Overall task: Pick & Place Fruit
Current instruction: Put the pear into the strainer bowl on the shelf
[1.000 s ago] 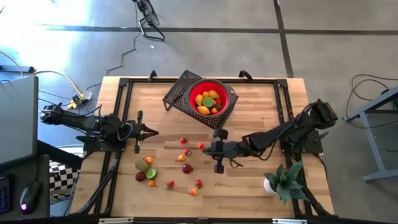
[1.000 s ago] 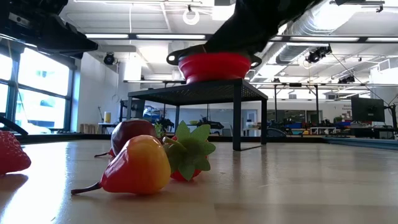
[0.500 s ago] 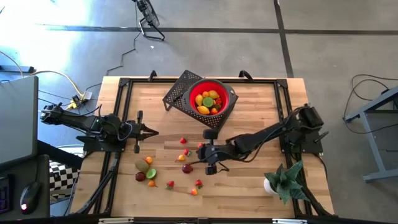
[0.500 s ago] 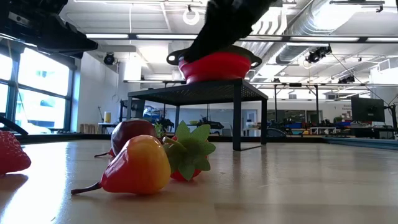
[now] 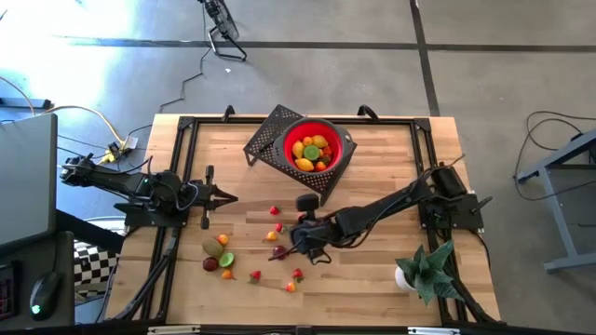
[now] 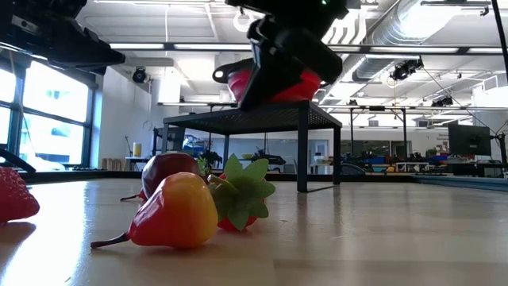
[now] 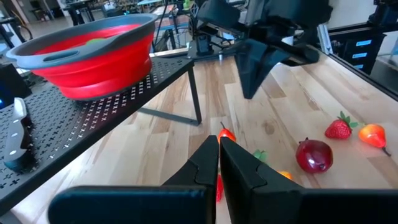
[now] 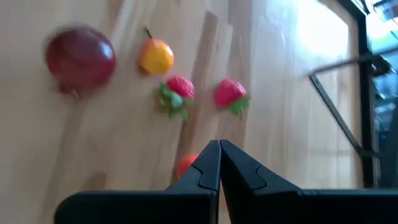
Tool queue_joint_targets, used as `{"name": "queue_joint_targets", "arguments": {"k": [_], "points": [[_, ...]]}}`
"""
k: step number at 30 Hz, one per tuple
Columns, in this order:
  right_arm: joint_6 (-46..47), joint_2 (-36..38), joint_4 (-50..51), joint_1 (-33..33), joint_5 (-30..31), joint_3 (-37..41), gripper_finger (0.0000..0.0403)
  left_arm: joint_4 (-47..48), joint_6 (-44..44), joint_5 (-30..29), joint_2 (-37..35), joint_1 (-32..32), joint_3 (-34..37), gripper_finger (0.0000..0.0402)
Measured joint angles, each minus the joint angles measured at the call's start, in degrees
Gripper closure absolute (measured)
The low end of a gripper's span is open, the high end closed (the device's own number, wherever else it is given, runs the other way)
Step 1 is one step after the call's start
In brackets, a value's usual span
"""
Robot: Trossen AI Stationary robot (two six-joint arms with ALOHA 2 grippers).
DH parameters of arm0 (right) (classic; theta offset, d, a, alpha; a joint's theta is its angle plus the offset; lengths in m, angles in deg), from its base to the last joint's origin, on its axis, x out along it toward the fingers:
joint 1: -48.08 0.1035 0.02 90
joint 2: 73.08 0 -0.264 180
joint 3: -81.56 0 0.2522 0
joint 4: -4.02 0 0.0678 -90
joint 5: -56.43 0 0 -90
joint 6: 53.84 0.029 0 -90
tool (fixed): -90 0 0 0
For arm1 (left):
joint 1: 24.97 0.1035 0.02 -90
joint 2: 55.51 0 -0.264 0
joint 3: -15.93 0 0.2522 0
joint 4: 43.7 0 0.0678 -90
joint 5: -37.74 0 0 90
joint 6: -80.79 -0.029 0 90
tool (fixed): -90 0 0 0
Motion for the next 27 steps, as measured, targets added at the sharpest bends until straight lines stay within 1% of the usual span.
{"name": "queue_joint_targets", "arguments": {"k": [2,7,10,16,19,23,27], "points": [[0.5,0.0,1.4,0.0,1.0,0.0,0.0401,0.0,0.0,0.0,0.0,0.0,0.0,0.0390],[0.1,-1.1,3.4,0.0,0.5,0.0,0.0401,0.0,0.0,0.0,0.0,0.0,0.0,0.0390],[-2.2,-2.4,3.9,0.4,0.2,-0.1,0.0401,-0.1,0.0,0.0,0.0,0.0,0.0,0.0390],[-4.2,-4.7,5.5,1.4,2.6,-1.7,0.0401,-0.4,0.0,0.0,0.0,0.0,0.0,0.0390],[-4.4,-5.4,6.6,1.5,3.4,-3.7,0.0401,-0.5,0.0,0.0,0.0,0.0,0.0,0.0390],[-4.3,-6.7,9.6,1.2,2.7,-6.3,0.0401,-0.5,0.0,0.0,0.0,0.0,0.0,0.0390],[-4.3,-8.3,15.2,0.8,3.0,-11.1,0.0401,-0.5,0.0,0.0,0.0,0.0,0.0,0.0390]]}}
